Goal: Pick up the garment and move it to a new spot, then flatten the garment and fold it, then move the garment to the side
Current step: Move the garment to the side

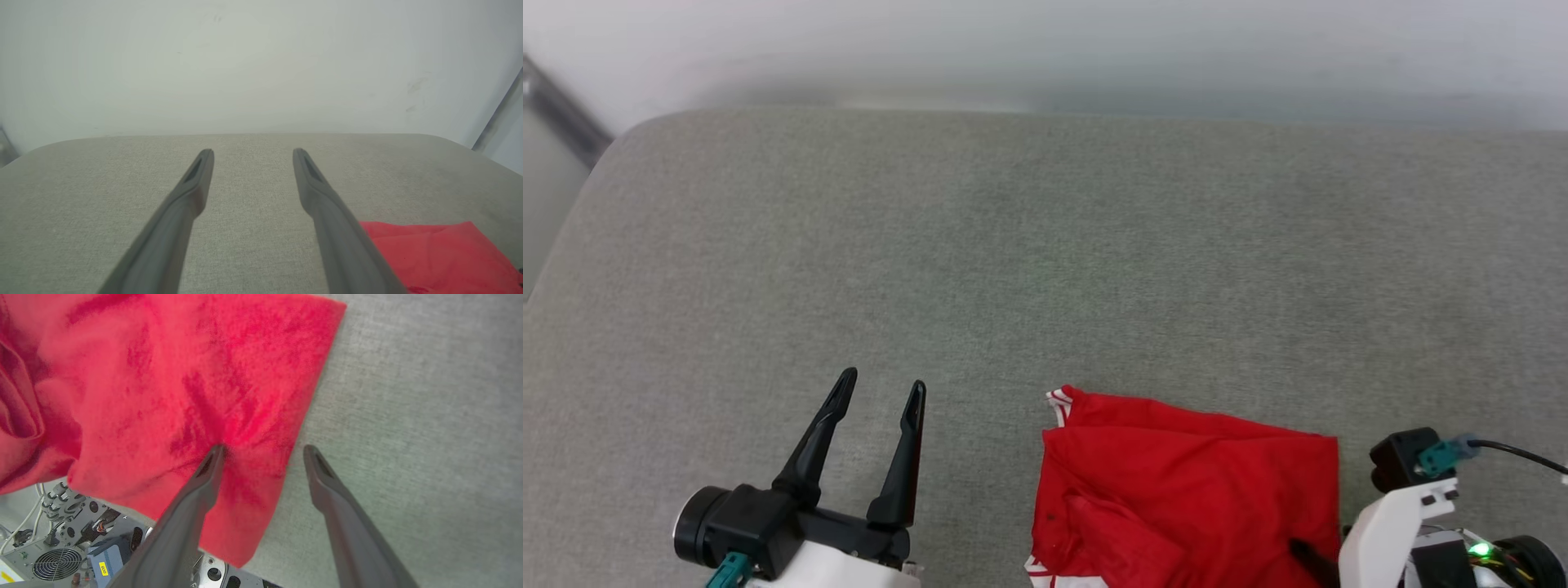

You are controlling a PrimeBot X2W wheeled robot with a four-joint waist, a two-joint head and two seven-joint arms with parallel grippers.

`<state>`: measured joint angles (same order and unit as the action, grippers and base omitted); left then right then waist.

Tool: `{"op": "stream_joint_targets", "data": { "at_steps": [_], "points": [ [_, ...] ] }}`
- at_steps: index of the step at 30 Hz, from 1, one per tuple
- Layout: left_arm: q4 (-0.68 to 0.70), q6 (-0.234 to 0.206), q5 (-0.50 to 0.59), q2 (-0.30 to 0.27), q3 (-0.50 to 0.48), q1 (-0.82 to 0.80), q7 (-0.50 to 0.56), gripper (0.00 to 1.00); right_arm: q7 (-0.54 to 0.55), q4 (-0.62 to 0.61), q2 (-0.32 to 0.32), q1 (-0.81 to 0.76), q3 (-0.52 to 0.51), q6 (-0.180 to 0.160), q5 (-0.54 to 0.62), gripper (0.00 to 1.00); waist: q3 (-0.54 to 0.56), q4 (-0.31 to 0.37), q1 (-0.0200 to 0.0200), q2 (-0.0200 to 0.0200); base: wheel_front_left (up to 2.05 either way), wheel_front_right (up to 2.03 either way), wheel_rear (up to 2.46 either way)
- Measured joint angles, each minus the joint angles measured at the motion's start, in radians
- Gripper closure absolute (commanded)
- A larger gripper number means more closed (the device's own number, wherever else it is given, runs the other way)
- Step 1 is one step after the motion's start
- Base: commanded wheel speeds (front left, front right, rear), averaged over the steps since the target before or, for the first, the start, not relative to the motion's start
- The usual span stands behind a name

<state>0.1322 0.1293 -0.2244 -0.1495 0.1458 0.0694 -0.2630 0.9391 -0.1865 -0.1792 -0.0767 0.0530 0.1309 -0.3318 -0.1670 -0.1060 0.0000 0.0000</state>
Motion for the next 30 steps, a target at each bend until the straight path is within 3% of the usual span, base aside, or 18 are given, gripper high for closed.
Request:
{"op": "stream_joint_targets", "data": {
  "at_steps": [11,12,13,18,22,30],
  "points": [
    [-0.01,0.0,0.002,0.002,0.016,-0.033,0.0,0.0,-0.043,0.139,0.036,0.034,0.041,0.0,0.06,0.0,-0.044,-0.057,0.0,0.0,0.0,0.0,0.0],
    [-0.011,0.0,0.003,0.003,0.016,-0.033,0.0,0.0,-0.053,0.151,0.035,0.036,0.042,0.0,0.061,0.6,-0.045,-0.059,0.0,0.0,0.0,0.0,0.0],
    [-0.013,0.0,0.003,0.004,0.016,-0.034,0.0,0.0,-0.062,0.162,0.035,0.038,0.044,0.0,0.062,1.0,-0.046,-0.06,-0.0001,0.0,0.0,0.0,0.0],
    [-0.023,0.0,0.001,0.003,0.019,-0.033,0.0,0.0,-0.104,0.196,0.02,0.064,0.091,0.0,0.075,1.0,-0.035,-0.053,0.0,0.0,0.0,0.0,0.0],
    [-0.035,0.0,-0.003,-0.001,0.034,-0.029,0.0,0.0,-0.129,0.193,-0.032,0.098,0.142,0.002,0.123,1.0,-0.02,-0.027,0.0,0.0,0.0,0.0,0.0],
    [-0.033,0.0,-0.002,0.001,0.081,-0.025,0.0,0.0,-0.106,0.115,-0.288,0.207,0.301,0.001,0.192,1.0,-0.012,0.081,0.0001,0.0,0.0,0.0,0.0]
  ]
}}
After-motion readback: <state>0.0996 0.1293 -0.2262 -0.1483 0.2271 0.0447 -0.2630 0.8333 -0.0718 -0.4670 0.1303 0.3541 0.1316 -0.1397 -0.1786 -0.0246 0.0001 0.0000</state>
